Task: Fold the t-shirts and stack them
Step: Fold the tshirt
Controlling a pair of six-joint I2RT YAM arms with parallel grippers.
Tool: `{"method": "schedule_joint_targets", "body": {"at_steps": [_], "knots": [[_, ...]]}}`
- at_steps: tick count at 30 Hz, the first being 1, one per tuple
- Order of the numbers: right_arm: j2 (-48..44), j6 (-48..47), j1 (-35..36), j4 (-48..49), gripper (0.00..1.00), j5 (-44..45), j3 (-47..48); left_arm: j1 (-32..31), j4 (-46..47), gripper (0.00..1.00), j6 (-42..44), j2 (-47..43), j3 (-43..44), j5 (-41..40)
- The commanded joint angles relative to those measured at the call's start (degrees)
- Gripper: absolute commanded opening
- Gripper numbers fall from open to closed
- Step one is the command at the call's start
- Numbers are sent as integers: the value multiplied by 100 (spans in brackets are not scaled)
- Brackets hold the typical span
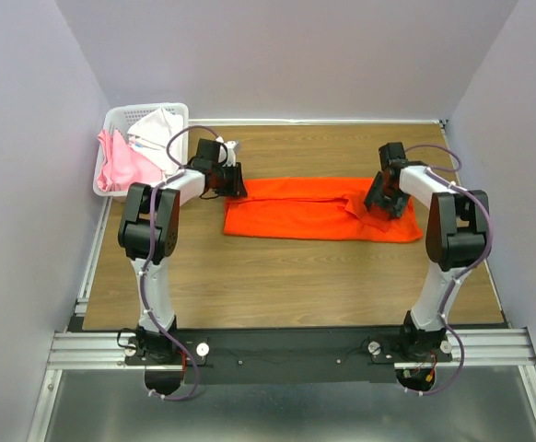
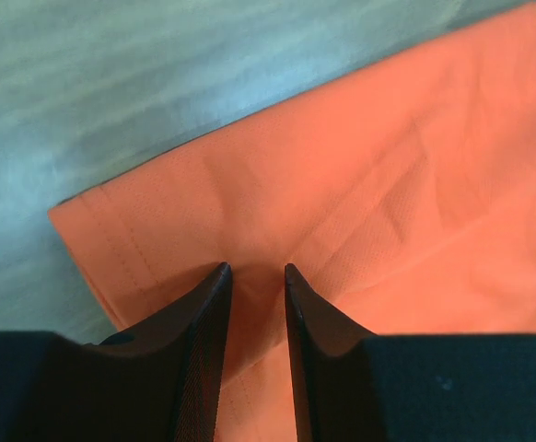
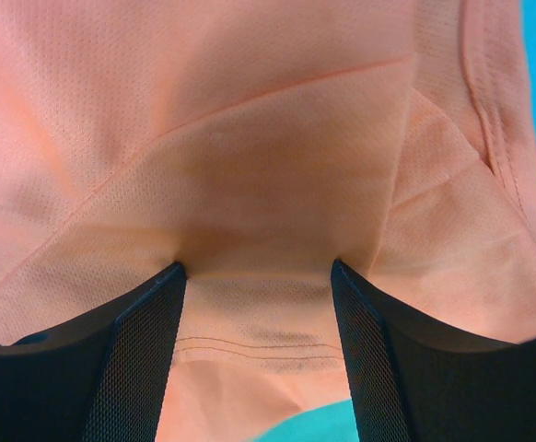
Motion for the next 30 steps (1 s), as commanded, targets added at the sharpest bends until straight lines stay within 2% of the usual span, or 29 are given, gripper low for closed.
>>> {"method": "schedule_joint_targets", "body": {"at_steps": [1, 8, 12, 16, 20, 25, 30], "knots": [[877, -72, -41, 162, 72, 32, 631, -8, -521, 38, 147, -188, -588, -399], [2204, -195, -67, 57, 73, -688, 2609, -8, -433, 38, 409, -926, -1546, 48], [2556, -213, -67, 57, 74, -1383, 3601, -8, -459, 38, 533, -1330, -1995, 268], [2479, -283, -58, 66, 75, -1577, 3946, -8, -670, 38, 489, -1717, -1917, 313], [2137, -353, -67, 66, 75, -1586, 3921, -16, -846, 38, 507, -1885, -1487, 374], [1662, -248, -32, 74, 75, -1630, 3324, -16, -951, 37, 752, -1526, -978, 392], [1380, -222, 12, 83, 75, -1612, 2770, -69, -926, 36, 788, -1331, -923, 523]]}}
